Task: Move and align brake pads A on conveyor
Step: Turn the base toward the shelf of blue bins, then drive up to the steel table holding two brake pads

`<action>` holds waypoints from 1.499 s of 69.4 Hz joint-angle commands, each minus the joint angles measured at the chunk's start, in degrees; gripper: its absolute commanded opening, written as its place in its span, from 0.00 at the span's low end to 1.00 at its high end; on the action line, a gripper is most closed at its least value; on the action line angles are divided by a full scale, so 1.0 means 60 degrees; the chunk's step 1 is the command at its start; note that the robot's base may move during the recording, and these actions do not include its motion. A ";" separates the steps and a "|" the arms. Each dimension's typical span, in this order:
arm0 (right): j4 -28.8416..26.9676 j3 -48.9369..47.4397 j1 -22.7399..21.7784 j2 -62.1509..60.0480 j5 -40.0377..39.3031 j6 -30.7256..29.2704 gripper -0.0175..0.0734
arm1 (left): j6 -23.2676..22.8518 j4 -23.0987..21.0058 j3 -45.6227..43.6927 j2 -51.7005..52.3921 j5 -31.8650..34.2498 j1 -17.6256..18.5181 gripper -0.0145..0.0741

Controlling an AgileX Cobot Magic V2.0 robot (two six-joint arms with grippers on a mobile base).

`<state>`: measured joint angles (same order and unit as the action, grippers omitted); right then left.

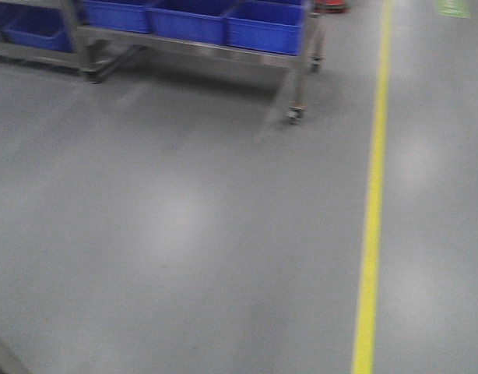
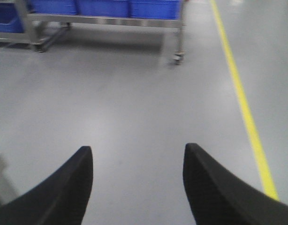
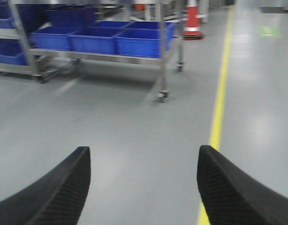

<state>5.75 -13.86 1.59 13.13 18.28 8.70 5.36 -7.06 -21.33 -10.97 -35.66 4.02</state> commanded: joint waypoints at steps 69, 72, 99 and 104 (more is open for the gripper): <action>0.0057 -0.0270 -0.0023 0.0084 -0.0732 -0.0066 0.71 | -0.0039 -0.0102 -0.0255 -0.0127 0.0738 0.0011 0.61; 0.0057 -0.0270 -0.0023 0.0084 -0.0732 -0.0066 0.71 | -0.0039 -0.0102 -0.0255 -0.0127 0.0738 0.0011 0.61; 0.0057 -0.0270 -0.0023 0.0084 -0.0732 -0.0066 0.71 | -0.0039 -0.0102 -0.0255 -0.0127 0.0729 0.0011 0.61; 0.0057 -0.0270 -0.0023 0.0084 -0.0723 -0.0066 0.71 | -0.0039 -0.0102 -0.0255 -0.0127 0.0729 0.0011 0.61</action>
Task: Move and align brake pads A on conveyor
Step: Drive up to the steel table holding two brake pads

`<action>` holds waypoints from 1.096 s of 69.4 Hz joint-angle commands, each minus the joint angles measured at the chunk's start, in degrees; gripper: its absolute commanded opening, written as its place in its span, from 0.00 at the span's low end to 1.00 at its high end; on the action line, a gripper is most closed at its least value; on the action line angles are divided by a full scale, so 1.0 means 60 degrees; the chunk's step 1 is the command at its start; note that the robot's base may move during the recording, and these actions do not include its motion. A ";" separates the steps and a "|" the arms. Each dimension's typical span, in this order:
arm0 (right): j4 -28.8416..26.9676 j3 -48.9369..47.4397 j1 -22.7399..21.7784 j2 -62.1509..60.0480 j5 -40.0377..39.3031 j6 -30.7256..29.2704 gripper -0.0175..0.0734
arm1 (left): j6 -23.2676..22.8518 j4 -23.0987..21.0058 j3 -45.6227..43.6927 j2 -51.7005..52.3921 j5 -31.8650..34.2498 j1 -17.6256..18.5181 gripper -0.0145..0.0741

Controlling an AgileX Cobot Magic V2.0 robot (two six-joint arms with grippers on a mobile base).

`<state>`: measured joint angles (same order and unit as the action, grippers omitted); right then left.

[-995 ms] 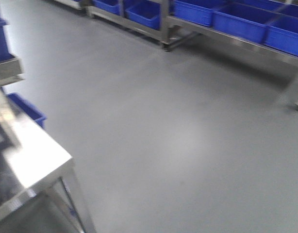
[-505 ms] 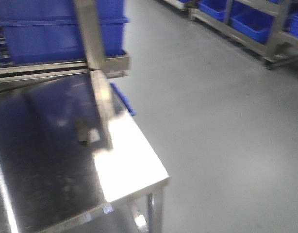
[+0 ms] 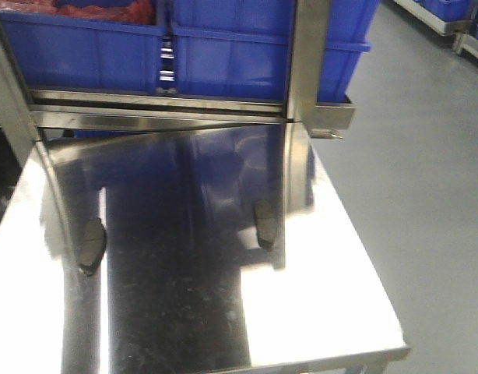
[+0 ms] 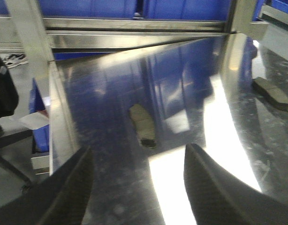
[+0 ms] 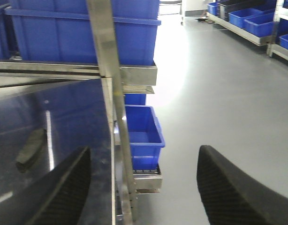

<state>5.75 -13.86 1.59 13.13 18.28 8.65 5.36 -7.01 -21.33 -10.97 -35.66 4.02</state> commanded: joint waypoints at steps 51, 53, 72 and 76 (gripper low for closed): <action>0.0057 -0.0270 -0.0023 0.0084 -0.0732 -0.0057 0.71 | -0.0039 -0.0110 -0.0255 -0.0127 0.0729 0.0011 0.61; 0.0057 -0.0270 -0.0023 0.0084 -0.0732 -0.0057 0.71 | -0.0039 -0.0110 -0.0255 -0.0127 0.0729 0.0011 0.61; 0.0057 -0.0270 -0.0023 0.0084 -0.0732 -0.0057 0.71 | -0.0039 -0.0110 -0.0255 -0.0127 0.0729 0.0011 0.61; 0.0057 -0.0270 -0.0023 0.0084 -0.0732 -0.0057 0.71 | -0.0039 -0.0110 -0.0255 -0.0127 0.0729 0.0011 0.61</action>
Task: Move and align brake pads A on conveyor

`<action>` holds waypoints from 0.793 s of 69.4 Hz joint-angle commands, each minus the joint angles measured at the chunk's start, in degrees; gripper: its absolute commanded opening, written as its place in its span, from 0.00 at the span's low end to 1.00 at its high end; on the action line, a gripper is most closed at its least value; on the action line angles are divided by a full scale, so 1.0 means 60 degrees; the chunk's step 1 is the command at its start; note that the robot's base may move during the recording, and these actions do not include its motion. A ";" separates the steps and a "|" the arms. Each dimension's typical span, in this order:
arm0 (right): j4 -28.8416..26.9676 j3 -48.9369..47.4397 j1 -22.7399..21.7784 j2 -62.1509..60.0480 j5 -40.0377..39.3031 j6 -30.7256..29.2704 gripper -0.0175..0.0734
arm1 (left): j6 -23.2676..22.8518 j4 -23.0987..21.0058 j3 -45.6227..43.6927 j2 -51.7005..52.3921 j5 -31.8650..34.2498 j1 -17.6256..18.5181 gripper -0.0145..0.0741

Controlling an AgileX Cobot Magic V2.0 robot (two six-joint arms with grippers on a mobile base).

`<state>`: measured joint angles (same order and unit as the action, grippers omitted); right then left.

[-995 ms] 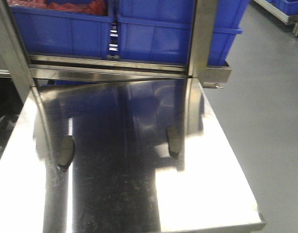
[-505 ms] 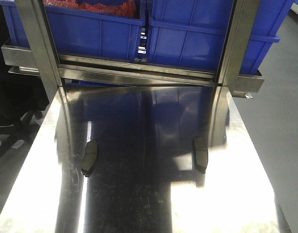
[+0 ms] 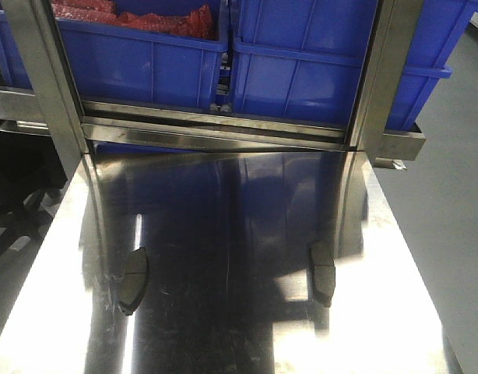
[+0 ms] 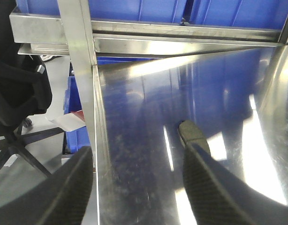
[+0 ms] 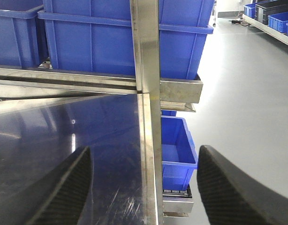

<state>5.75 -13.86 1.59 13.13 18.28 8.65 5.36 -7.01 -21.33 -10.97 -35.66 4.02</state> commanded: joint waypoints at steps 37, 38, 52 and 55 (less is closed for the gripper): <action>0.0057 -0.0270 -0.0023 0.0084 -0.0732 -0.0057 0.71 | -0.0039 -0.0110 -0.0255 -0.0127 0.0729 0.0011 0.61; 0.0057 -0.0270 -0.0023 0.0084 -0.0732 -0.0057 0.71 | -0.0039 -0.0110 -0.0255 -0.0127 0.0729 0.0011 0.61; 0.0057 -0.0270 -0.0023 0.0084 -0.0732 -0.0057 0.71 | -0.0039 -0.0110 -0.0255 -0.0127 0.0729 0.0011 0.61; 0.0057 -0.0270 -0.0023 0.0084 -0.0732 -0.0057 0.71 | -0.0039 -0.0110 -0.0255 -0.0127 0.0729 0.0011 0.61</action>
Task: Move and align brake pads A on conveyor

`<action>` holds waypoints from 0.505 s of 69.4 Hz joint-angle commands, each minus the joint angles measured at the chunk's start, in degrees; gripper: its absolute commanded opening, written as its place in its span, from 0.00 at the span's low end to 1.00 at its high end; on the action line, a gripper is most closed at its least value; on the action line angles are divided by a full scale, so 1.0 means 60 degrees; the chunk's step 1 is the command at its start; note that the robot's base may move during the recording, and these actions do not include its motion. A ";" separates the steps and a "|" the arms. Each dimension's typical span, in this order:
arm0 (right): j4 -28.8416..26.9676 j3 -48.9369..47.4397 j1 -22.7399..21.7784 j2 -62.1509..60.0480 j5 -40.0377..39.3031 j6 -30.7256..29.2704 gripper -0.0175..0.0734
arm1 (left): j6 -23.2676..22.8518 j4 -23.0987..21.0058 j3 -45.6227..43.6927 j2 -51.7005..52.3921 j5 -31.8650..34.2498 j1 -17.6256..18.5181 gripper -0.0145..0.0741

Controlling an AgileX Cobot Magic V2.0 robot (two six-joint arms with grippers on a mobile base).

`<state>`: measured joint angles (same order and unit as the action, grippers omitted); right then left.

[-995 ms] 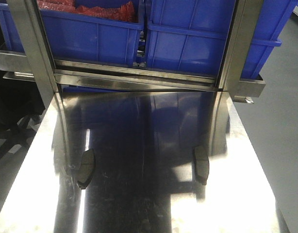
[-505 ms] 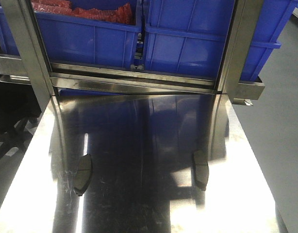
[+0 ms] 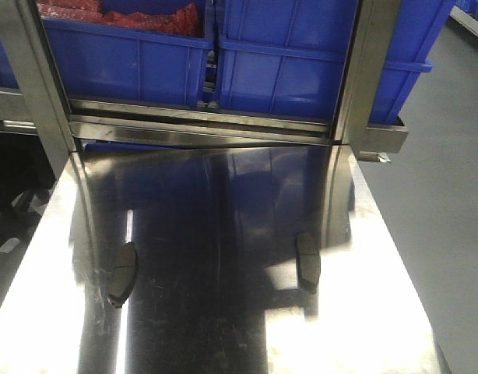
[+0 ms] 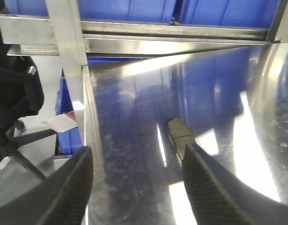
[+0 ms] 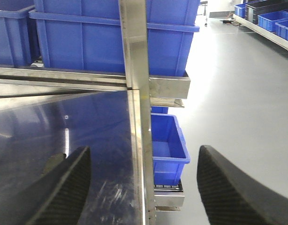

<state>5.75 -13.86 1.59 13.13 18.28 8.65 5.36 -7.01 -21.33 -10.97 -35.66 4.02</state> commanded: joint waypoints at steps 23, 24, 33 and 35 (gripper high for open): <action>0.0057 -0.0270 -0.0023 0.0084 -0.0732 -0.0057 0.71 | -0.0039 -0.0110 -0.0255 -0.0127 0.0729 0.0011 0.61; 0.0057 -0.0270 -0.0023 0.0084 -0.0732 -0.0057 0.71 | -0.0039 -0.0110 -0.0255 -0.0127 0.0729 0.0011 0.61; 0.0057 -0.0270 -0.0023 0.0084 -0.0732 -0.0057 0.71 | -0.0039 -0.0110 -0.0255 -0.0127 0.0729 0.0011 0.61; 0.0057 -0.0270 -0.0023 0.0084 -0.0732 -0.0057 0.71 | -0.0039 -0.0110 -0.0255 -0.0127 0.0729 0.0011 0.61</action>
<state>5.75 -13.86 1.59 13.13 18.28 8.65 5.36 -7.01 -21.33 -10.97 -35.66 4.02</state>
